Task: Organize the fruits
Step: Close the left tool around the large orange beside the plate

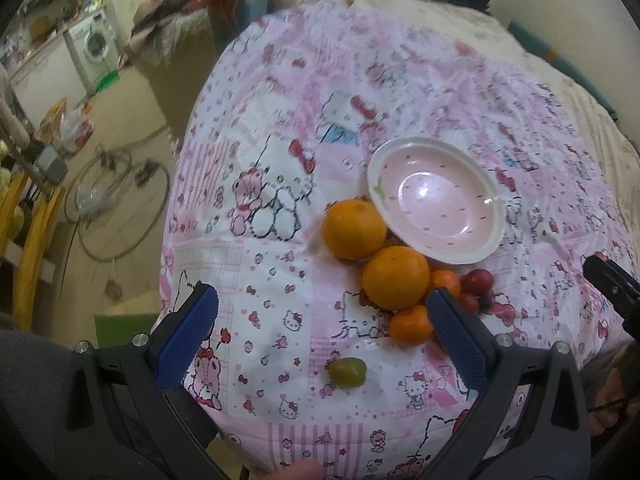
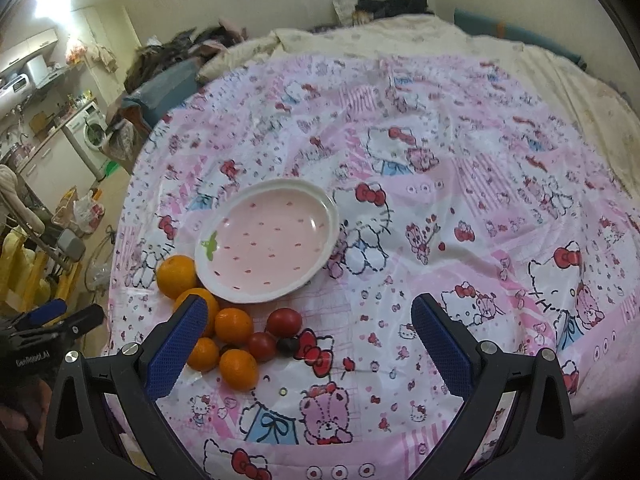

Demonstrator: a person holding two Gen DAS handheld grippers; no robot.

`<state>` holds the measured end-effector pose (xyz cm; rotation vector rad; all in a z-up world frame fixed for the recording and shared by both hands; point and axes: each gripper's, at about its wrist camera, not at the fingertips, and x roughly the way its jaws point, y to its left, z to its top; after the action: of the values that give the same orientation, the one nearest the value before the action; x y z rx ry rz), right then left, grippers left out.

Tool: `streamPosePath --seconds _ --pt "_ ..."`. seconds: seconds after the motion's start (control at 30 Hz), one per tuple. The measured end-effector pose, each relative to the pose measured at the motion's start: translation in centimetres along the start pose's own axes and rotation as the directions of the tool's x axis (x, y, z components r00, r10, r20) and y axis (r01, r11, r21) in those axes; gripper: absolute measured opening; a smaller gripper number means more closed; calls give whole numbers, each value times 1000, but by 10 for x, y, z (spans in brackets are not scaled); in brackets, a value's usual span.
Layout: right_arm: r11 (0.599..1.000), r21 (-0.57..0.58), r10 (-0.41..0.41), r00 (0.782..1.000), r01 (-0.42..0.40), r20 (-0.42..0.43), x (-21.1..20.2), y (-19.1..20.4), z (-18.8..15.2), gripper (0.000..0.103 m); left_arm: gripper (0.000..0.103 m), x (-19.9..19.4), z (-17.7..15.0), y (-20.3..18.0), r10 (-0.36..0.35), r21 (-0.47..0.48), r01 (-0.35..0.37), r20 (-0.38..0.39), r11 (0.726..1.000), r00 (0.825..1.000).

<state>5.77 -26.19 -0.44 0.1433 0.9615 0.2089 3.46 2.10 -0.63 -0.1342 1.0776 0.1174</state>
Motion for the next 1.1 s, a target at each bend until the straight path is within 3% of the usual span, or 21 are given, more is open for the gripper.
streamPosePath --seconds 0.13,0.37,0.4,0.47,0.5,0.6,0.73,0.9,0.93,1.0,1.1 --pt "999 36 -8 998 10 -54 15 -12 7 103 103 23 7 5 -32 -46 28 -101 999 994" --pt "996 94 6 995 3 -97 32 -23 5 103 101 66 14 -22 -83 -83 64 -240 994 967" --pt "994 107 12 995 -1 -103 33 -25 4 103 98 74 15 -28 -94 -91 73 -254 993 963" --pt "993 121 14 994 -2 -105 35 -28 3 103 79 83 17 -33 -111 -108 84 -273 991 956" --pt "992 126 12 994 2 -105 35 -31 3 103 79 90 18 -37 -128 -117 98 -287 988 949" --pt "988 155 13 995 3 -103 35 -39 1 103 79 104 18 -41 -134 -120 102 -304 988 943" --pt "981 192 16 993 6 -113 38 -47 0 103 82 120 16 -32 -199 -220 128 -337 967 920" --pt "981 194 27 993 -4 -114 39 -46 -1 103 80 133 12 -33 -241 -268 145 -372 952 897" --pt "982 189 28 993 -6 -113 39 -45 -1 103 78 133 11 -34 -240 -264 147 -368 953 898" --pt "984 181 28 993 -7 -113 39 -42 -1 103 62 133 13 -37 -276 -270 185 -349 945 896" --pt "985 175 31 993 -11 -113 40 -41 0 103 61 134 15 -41 -268 -262 181 -352 948 897"
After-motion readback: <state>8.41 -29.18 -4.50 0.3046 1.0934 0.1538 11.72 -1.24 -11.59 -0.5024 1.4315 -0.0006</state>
